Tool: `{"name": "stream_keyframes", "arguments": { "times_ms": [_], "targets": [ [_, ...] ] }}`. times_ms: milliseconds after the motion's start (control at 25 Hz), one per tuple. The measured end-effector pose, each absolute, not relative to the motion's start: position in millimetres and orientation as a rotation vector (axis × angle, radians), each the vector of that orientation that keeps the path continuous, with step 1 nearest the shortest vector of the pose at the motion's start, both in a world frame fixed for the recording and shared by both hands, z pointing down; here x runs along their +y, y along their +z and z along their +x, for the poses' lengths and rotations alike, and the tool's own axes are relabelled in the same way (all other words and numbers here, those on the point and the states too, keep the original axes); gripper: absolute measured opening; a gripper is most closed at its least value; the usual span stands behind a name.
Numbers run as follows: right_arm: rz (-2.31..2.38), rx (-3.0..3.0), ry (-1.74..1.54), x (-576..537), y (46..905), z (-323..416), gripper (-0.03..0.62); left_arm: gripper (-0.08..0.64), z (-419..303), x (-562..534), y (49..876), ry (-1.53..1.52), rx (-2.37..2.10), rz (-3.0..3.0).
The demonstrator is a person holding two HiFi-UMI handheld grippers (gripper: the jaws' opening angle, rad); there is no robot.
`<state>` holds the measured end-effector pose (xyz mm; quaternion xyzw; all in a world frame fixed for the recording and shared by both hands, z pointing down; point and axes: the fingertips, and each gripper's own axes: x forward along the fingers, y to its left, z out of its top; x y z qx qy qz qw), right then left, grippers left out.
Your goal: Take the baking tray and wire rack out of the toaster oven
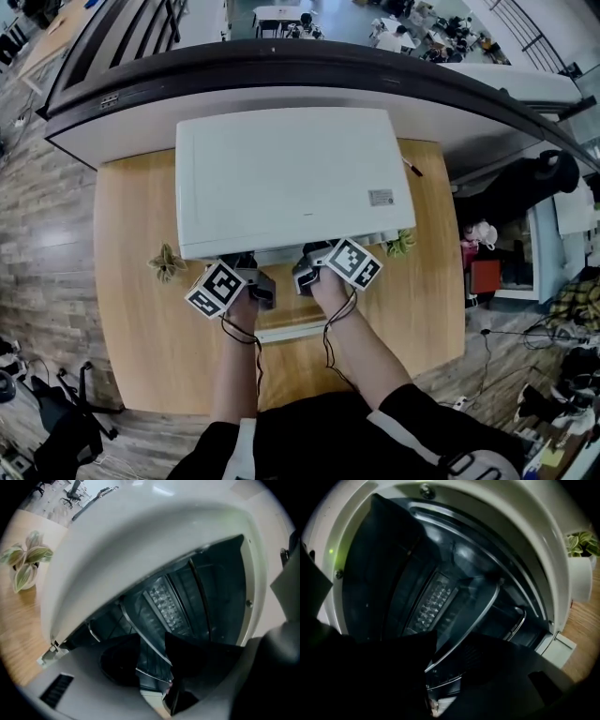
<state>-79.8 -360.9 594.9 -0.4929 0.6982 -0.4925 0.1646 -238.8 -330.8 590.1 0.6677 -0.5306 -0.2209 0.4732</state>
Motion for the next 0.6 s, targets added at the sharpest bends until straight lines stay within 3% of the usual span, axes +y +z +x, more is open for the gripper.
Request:
{"name": "stream_keyframes", "arguments": {
  "times_ms": [600],
  "targets": [
    [-1.382,2.032,-1.45,-320,596,-77,0.17,0.173,-235,-289,589,-0.559,-1.333,1.626]
  ]
}}
